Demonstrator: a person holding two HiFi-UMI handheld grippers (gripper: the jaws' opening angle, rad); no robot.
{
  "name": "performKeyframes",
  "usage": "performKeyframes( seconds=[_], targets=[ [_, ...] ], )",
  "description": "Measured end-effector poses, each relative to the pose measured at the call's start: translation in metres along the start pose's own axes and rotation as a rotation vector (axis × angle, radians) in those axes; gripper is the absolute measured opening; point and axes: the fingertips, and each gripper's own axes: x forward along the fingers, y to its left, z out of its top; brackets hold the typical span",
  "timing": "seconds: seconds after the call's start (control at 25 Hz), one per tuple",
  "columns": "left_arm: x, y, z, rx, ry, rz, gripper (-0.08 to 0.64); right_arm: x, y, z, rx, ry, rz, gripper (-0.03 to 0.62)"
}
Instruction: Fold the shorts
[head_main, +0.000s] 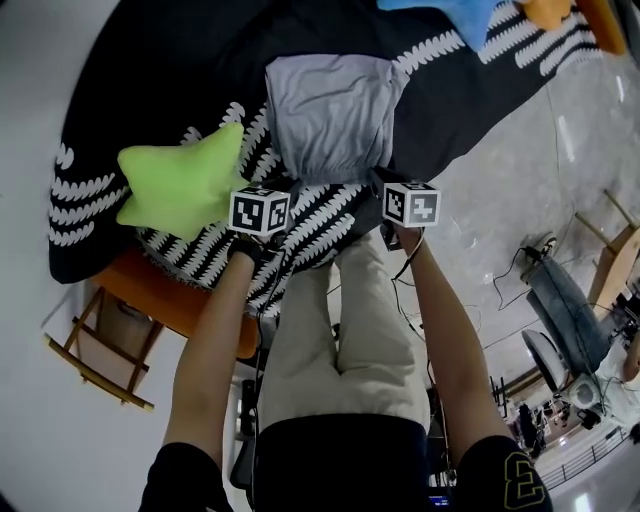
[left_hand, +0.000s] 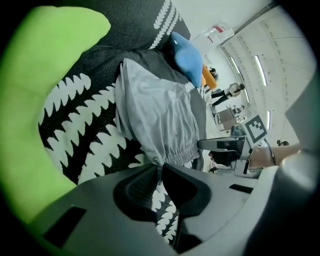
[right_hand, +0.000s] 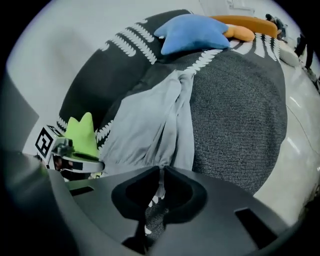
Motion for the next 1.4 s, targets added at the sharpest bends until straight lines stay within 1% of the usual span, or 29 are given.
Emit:
performKeyframes(
  seconds=[0.12,0.24,0.36,0.44,0.48,0.52,0.56,0.6,0.68,0.76,0.8,0.88,0.92,1.0,1.08,1.16,1.24,1.32,1.36,1.4],
  targets=[
    [-0.005,-0.008,0.004,0.023,-0.013,-0.016,0.046,-0.017,0.005,0.000,0.018,-0.015,0.004,0.044],
    [-0.012,-0.017,0.006,0.058,-0.031,-0.016,0.046,-0.036,0.009,-0.005,-0.014,-0.052,0.020,0.044],
    [-0.010,-0.025,0.000,0.057,-0.031,-0.020,0.044,-0.043,0.002,-0.018,-0.039,-0.057,0.019,0.043],
    [-0.008,-0.019,-0.011,0.045,-0.005,-0.011,0.055,-0.034,-0.002,-0.031,-0.047,-0.026,-0.003,0.045],
    [-0.009,-0.014,-0.017,0.034,0.016,-0.010,0.110,-0.028,-0.002,-0.036,-0.050,-0.004,-0.022,0.059],
    [-0.013,-0.011,-0.021,0.021,0.036,-0.017,0.191,-0.024,-0.001,-0.039,-0.048,0.014,-0.036,0.088],
    [-0.020,-0.009,-0.023,0.011,0.046,-0.029,0.237,-0.023,0.001,-0.038,-0.037,0.016,-0.039,0.128],
    [-0.028,-0.009,-0.022,0.006,0.043,-0.041,0.244,-0.025,0.001,-0.033,-0.018,-0.002,-0.030,0.140],
    [-0.043,-0.012,-0.007,-0.001,0.000,-0.076,0.290,-0.035,-0.005,-0.012,0.029,-0.074,-0.009,0.175],
    [-0.058,-0.015,0.025,-0.015,-0.068,-0.128,0.343,-0.043,-0.015,0.020,0.076,-0.142,0.001,0.220],
    [-0.064,-0.012,0.046,-0.013,-0.099,-0.140,0.348,-0.043,-0.020,0.038,0.096,-0.167,0.007,0.238],
    [-0.068,0.003,0.090,0.005,-0.140,-0.116,0.348,-0.039,-0.027,0.080,0.098,-0.203,0.020,0.239],
    [-0.063,0.011,0.108,0.005,-0.144,-0.095,0.348,-0.035,-0.030,0.097,0.083,-0.207,0.027,0.239],
    [-0.040,0.021,0.129,-0.005,-0.120,-0.041,0.348,-0.023,-0.035,0.114,0.036,-0.177,0.030,0.255],
    [-0.018,0.028,0.134,-0.007,-0.090,0.028,0.348,-0.010,-0.039,0.115,0.002,-0.130,0.015,0.256],
    [-0.005,0.033,0.136,-0.035,-0.090,0.080,0.348,0.003,-0.035,0.113,-0.009,-0.099,0.028,0.256],
    [-0.001,0.035,0.139,-0.089,-0.116,0.095,0.348,0.012,-0.027,0.112,-0.028,-0.069,0.041,0.256],
    [0.004,0.038,0.144,-0.136,-0.152,0.110,0.345,0.021,-0.025,0.113,-0.062,-0.029,0.026,0.256],
    [0.005,0.041,0.146,-0.151,-0.166,0.130,0.325,0.025,-0.026,0.113,-0.078,-0.011,0.011,0.255],
    [0.006,0.045,0.147,-0.160,-0.175,0.153,0.275,0.026,-0.028,0.113,-0.094,-0.001,-0.009,0.241]
  ],
)
